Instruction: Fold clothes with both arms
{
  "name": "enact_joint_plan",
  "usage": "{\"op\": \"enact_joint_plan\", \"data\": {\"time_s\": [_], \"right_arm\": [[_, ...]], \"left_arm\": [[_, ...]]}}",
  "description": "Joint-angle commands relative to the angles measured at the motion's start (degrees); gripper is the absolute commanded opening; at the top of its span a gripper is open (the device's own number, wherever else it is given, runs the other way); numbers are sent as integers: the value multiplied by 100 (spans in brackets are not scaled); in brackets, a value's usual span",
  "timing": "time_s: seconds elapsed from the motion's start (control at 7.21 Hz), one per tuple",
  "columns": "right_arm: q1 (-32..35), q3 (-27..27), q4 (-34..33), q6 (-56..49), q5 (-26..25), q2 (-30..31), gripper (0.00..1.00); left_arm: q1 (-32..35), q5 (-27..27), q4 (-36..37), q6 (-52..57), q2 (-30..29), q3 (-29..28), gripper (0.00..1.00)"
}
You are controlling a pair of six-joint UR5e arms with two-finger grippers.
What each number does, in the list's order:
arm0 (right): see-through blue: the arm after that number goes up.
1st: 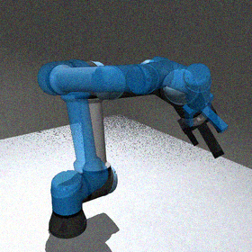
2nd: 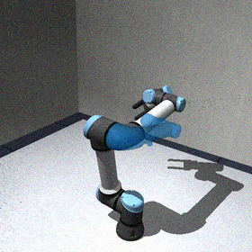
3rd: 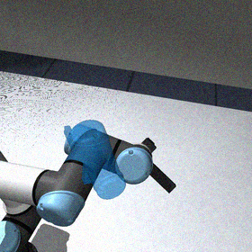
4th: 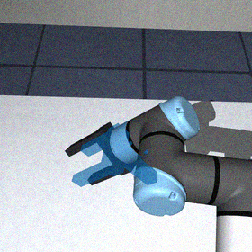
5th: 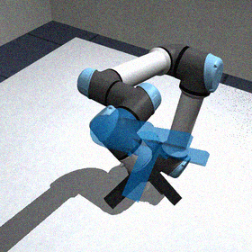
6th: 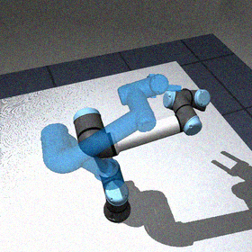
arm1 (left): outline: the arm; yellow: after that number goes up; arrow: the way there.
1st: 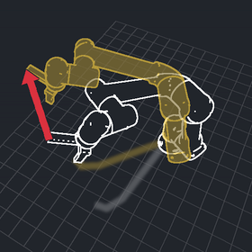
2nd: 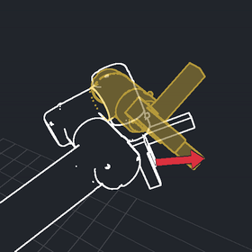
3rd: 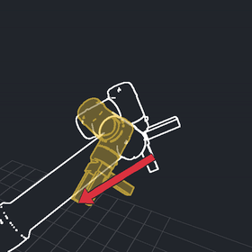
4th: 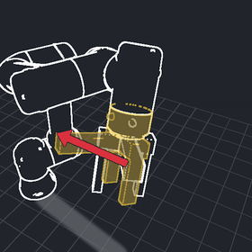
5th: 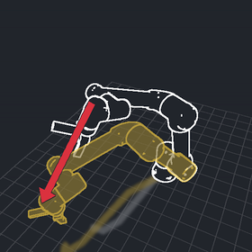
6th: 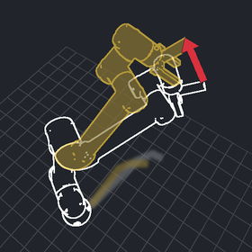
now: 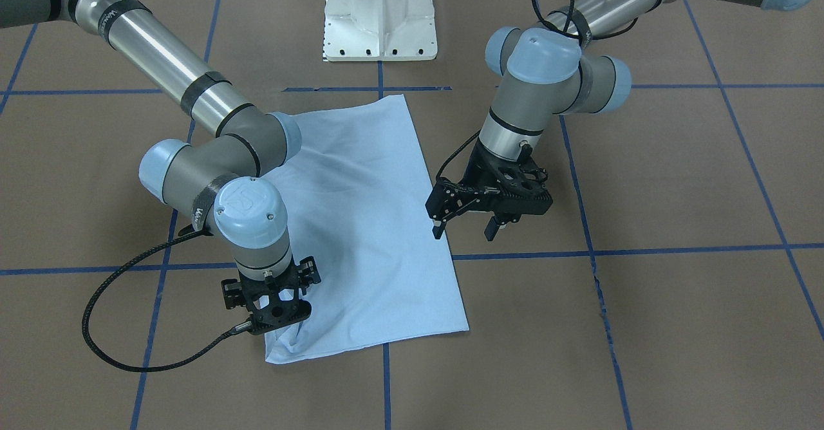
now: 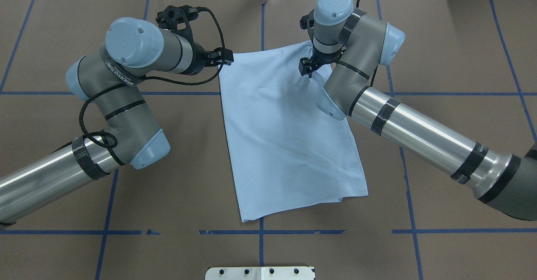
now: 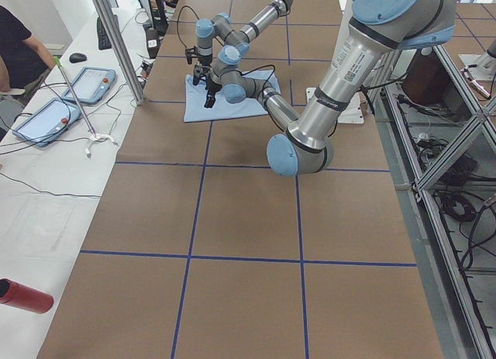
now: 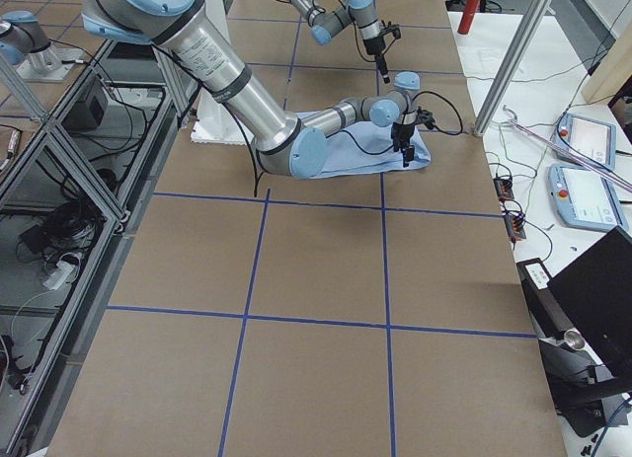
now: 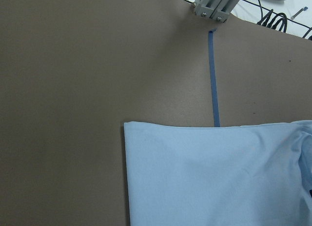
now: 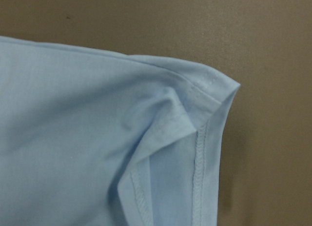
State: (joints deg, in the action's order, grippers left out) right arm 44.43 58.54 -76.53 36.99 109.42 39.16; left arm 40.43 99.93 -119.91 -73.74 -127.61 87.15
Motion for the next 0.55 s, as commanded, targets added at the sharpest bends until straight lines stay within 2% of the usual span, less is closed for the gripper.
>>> {"op": "enact_joint_plan", "data": {"time_s": [0.0,0.42], "right_arm": [[39,-45,6,-42,-52,39,100],[354,-168,6,-304,-52,196,100]], "left_arm": [[-9,0,-6,0,0,-6,100],[-9,0,-15,-26,-9,-14,100]]}}
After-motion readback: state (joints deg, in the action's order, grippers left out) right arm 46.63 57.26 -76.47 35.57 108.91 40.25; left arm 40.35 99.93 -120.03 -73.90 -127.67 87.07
